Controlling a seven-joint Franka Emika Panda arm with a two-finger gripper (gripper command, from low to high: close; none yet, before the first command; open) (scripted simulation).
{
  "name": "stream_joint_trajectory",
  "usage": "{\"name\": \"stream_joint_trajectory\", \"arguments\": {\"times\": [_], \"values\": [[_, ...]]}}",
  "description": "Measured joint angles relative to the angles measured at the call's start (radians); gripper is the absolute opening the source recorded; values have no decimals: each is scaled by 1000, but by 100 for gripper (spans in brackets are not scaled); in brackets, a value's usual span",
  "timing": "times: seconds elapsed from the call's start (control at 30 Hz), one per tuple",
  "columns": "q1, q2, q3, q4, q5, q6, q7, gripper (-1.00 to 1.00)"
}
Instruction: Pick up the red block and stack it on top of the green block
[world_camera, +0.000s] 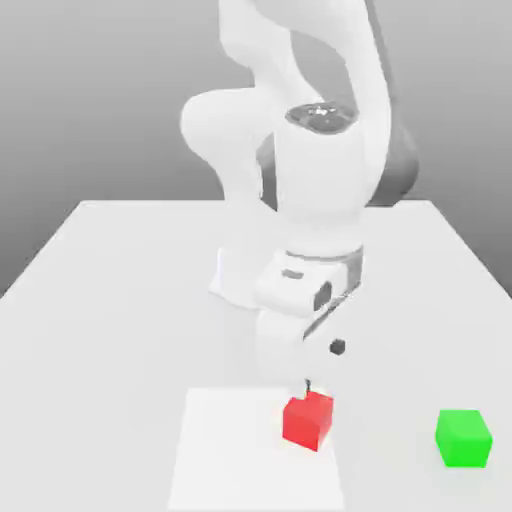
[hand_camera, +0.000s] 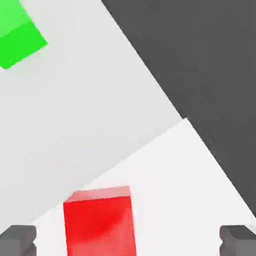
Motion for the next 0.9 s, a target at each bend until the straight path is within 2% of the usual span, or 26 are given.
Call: {"name": "stream_joint_trajectory", "arguments": {"times": [0.23,0.27,0.5,0.77,0.9], "values": [[-51,200,72,23,93,166,-81,0],[-60,216,82,25,101,179,-86,-100],[-60,213,81,24,98,175,-84,-100],[-31,6,26,-7,-13,1,-3,-100],[41,7,66,62,-28,-68,-107,-100]]}}
